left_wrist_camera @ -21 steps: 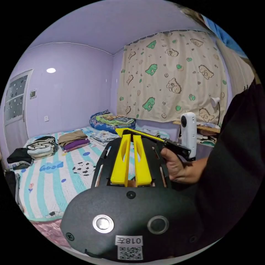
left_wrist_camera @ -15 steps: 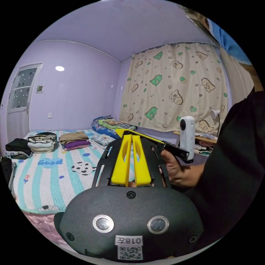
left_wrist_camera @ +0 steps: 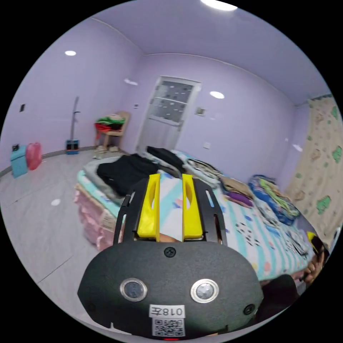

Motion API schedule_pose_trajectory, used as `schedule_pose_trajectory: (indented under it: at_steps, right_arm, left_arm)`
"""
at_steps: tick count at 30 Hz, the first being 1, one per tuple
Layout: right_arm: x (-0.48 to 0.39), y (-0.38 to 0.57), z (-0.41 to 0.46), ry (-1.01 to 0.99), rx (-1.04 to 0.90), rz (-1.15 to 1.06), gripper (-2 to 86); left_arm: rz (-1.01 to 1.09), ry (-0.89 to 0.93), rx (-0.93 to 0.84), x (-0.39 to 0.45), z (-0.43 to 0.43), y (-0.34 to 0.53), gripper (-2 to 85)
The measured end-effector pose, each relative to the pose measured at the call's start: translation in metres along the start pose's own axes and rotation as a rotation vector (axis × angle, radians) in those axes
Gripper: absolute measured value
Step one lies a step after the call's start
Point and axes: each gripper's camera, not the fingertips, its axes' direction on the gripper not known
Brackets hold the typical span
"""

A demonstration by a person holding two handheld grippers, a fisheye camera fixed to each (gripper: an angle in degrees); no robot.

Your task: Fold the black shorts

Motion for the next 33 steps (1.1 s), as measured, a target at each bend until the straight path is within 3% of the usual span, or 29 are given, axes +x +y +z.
schedule_pose_trajectory:
  at_steps: [5,9,13,16,19,25,29,33]
  right_arm:
    - [-0.007,-0.003,0.046,0.036,-0.08,-0.025,-1.0]
    - [-0.005,-0.008,0.079,0.063,-0.118,-0.029,-1.0]
    - [0.0,-0.01,0.109,0.073,-0.153,-0.024,-1.0]
    - [0.002,-0.011,0.126,0.07,-0.171,-0.034,-1.0]
    - [0.006,-0.012,0.138,0.068,-0.175,-0.062,-1.0]
    - [0.031,-0.016,0.148,0.048,-0.16,-0.034,-1.0]
    - [0.057,-0.02,0.144,0.05,-0.128,0.028,-1.0]
    - [0.097,-0.02,0.133,0.09,-0.08,0.09,-0.9]
  left_arm:
    - [-0.134,-0.293,-0.115,-0.084,0.082,-0.022,13.7]
    - [-0.252,-0.393,-0.27,-0.122,0.149,-0.017,16.5]
    - [-0.198,-0.419,-0.371,-0.116,0.188,-0.007,14.3]
    - [-0.106,-0.546,-0.323,-0.084,0.186,-0.002,4.7]
    - [0.097,-0.546,-0.168,-0.028,0.167,0.008,0.9]
    - [0.318,-0.312,-0.009,0.095,0.134,0.008,-0.5]
    - [0.433,-0.054,0.058,0.207,0.115,0.015,-0.6]
    - [0.641,0.257,-0.028,0.342,0.105,0.064,-0.3]
